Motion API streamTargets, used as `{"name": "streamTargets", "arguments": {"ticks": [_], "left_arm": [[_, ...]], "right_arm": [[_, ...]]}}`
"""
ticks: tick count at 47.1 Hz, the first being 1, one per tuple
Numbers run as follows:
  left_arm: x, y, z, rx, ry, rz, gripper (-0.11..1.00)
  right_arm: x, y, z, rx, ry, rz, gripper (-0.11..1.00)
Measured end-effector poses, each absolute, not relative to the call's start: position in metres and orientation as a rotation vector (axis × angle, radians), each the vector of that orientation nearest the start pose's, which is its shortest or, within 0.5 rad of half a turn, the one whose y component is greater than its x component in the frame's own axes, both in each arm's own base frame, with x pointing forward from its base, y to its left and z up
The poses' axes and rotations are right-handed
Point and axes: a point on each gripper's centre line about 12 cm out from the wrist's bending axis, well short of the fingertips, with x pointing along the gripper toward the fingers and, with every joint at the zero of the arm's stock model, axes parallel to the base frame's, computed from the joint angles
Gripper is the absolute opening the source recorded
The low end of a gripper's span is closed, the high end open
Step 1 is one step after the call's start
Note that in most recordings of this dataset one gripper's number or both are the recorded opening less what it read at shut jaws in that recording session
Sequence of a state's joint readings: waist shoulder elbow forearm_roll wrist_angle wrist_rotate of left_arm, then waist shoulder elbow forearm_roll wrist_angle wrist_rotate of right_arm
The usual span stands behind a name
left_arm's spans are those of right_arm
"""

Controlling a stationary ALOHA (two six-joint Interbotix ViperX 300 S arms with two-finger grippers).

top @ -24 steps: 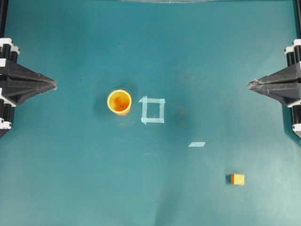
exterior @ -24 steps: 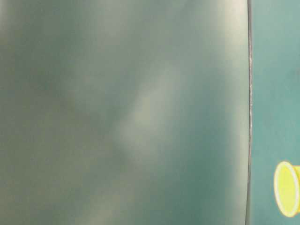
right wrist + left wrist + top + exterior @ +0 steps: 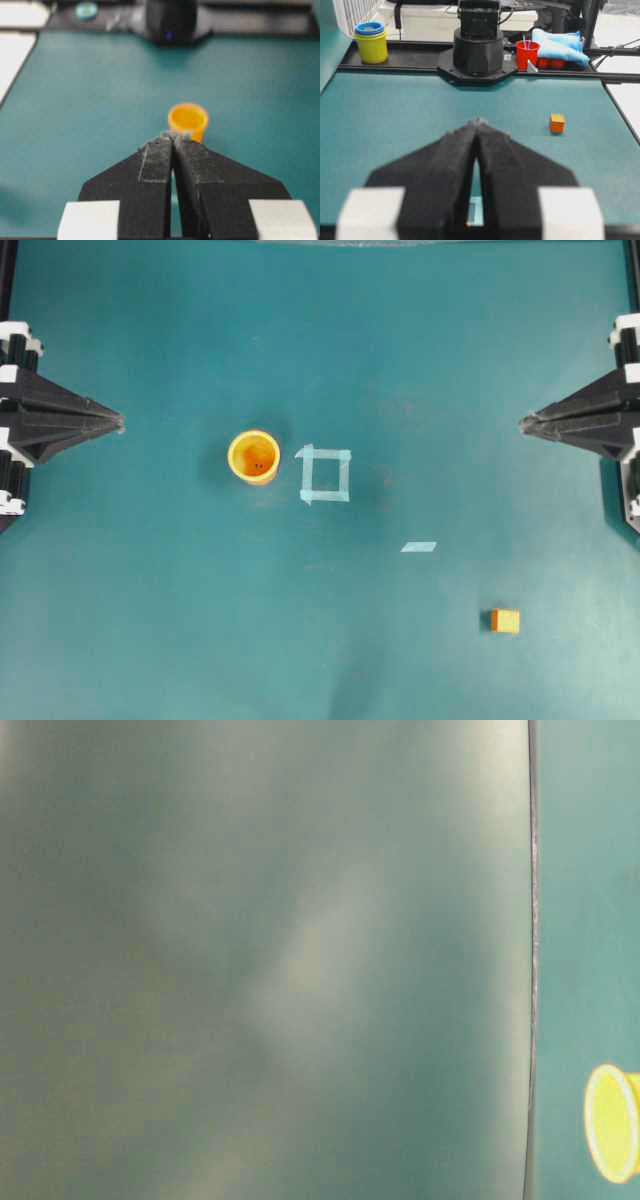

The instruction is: Lift the orange block with right arm.

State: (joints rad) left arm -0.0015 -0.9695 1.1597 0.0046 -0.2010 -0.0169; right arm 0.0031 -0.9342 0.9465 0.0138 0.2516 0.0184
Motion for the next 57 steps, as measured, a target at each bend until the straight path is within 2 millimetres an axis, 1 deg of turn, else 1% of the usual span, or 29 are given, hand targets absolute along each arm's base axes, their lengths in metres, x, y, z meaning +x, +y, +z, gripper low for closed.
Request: {"name": "streamTargets", "arguments": {"ticks": [5,13,16,21,26,35,48,57], "left_arm": [[0.199,-0.001,0.29,-0.012,-0.009,-0.004,0.01],[0.199,0.0,0.289,-0.012,-0.005,-0.002,0.01],[0.199,0.0,0.289,-0.011,-0.002,-0.003,0.01],[0.2,0.0,0.288,-0.011,0.005,-0.002,0.01],[0.2,0.0,0.287,-0.009,0.014,-0.003,0.01],[0.199,0.0,0.287,-0.009,0.015,-0.003,0.01],[0.2,-0.001,0.286,-0.011,0.02,-0.004,0.01],[0.199,-0.001,0.286,-0.011,0.018,-0.004,0.01]], "right_arm": [[0.209,0.002,0.323,0.06,0.313,0.003,0.16],[0.21,0.005,0.325,0.11,0.384,0.012,0.43],[0.211,0.008,0.323,0.122,0.414,0.023,0.52],[0.213,0.014,0.317,0.129,0.479,0.046,0.59],[0.217,0.021,0.31,0.12,0.552,0.072,0.61],[0.221,0.031,0.299,0.114,0.674,0.107,0.62],[0.222,0.044,0.282,0.18,0.86,0.105,0.63],[0.223,0.06,0.268,0.209,0.956,0.122,0.63]]}}
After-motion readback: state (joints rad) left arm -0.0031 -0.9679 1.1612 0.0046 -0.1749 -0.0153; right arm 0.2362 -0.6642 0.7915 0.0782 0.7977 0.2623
